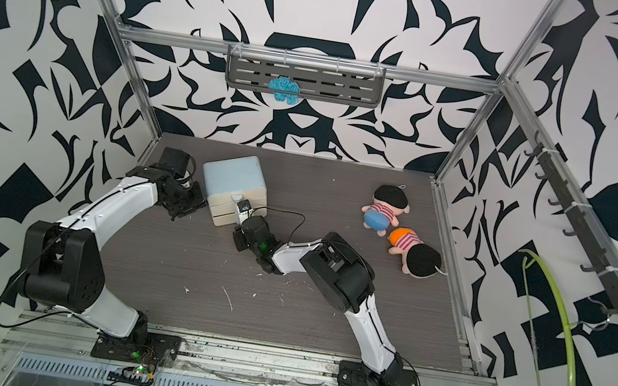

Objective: Please put the sticky notes in the drawer by color
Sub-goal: Close the drawer in the storage box, then reset both arms

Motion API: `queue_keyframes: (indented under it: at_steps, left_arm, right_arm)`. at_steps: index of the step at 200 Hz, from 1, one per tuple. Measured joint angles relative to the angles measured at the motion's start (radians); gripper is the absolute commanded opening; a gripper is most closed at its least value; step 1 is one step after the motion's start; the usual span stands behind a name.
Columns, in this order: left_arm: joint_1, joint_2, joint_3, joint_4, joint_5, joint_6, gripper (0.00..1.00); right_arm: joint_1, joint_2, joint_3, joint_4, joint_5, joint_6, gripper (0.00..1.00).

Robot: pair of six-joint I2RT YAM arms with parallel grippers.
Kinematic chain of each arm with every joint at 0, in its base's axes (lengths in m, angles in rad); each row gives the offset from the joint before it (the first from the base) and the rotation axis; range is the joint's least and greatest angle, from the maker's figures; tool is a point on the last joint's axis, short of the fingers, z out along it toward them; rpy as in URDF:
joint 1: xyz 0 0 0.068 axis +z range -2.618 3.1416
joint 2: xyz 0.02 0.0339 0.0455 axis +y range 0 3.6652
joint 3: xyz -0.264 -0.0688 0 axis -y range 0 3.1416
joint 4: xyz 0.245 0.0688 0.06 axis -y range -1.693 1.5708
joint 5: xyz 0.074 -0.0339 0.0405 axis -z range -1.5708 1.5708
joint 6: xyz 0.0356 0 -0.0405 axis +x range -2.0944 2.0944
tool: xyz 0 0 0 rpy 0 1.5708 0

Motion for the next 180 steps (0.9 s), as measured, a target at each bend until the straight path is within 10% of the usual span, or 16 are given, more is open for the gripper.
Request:
queue_keyframes:
  at_steps: [97, 180]
  left_arm:
    - [0.0, -0.382, -0.307, 0.308, -0.08, 0.191, 1.0]
    - [0.0, -0.627, -0.78, 0.88, -0.164, 0.527, 0.99]
  right_arm:
    - [-0.002, -0.532, -0.443, 0.023, 0.113, -0.039, 0.87]
    - [-0.245, -1.088, -0.689, -0.228, 0.391, -0.17, 0.96]
